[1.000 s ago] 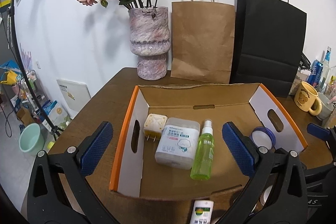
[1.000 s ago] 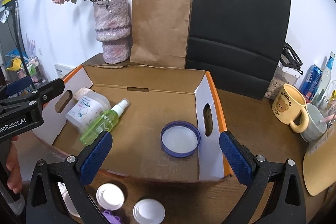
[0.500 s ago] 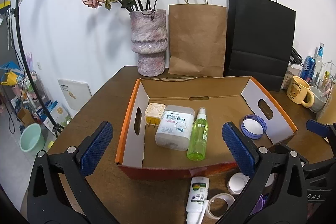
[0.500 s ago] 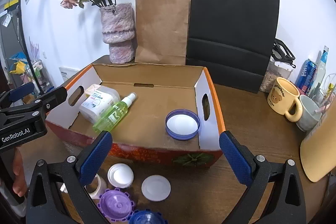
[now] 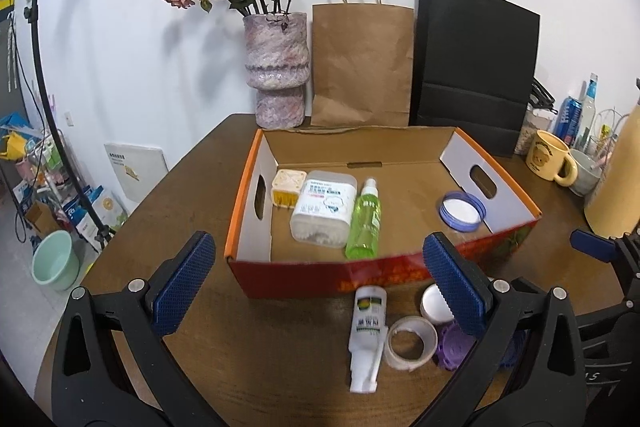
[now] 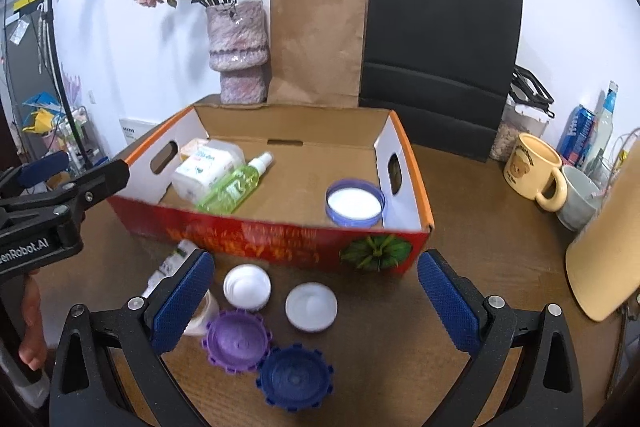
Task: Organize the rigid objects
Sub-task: 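Withdraw both tools from the box back over the table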
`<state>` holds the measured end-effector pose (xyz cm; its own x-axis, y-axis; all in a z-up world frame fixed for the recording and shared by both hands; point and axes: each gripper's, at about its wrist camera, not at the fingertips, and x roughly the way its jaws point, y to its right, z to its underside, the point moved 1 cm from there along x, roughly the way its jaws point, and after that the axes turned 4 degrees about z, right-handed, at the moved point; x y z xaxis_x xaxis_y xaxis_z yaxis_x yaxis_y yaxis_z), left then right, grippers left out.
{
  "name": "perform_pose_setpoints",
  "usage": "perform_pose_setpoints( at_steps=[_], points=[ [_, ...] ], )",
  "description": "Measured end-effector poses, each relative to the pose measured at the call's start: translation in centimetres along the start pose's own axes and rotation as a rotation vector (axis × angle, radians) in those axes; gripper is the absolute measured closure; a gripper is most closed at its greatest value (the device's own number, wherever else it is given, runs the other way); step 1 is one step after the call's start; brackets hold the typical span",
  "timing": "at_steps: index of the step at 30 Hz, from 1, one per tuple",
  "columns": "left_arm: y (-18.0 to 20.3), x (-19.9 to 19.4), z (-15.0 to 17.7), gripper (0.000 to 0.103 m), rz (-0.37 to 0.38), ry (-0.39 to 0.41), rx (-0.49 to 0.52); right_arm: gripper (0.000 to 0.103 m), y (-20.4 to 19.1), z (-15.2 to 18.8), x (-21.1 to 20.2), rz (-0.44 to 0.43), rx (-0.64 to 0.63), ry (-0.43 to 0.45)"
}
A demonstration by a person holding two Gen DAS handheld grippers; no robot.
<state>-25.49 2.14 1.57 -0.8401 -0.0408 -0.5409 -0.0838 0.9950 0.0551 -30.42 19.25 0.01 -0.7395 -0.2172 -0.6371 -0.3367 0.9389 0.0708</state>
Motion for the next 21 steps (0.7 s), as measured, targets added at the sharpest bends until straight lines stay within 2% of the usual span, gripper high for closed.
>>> perform_pose_setpoints(
  at_steps=[21],
  points=[
    [0.4, -1.6, 5.6, 0.000, 0.047, -0.076, 0.036, 0.000, -0.4, 4.7, -1.1, -0.016, 0.017, -0.060]
  ],
)
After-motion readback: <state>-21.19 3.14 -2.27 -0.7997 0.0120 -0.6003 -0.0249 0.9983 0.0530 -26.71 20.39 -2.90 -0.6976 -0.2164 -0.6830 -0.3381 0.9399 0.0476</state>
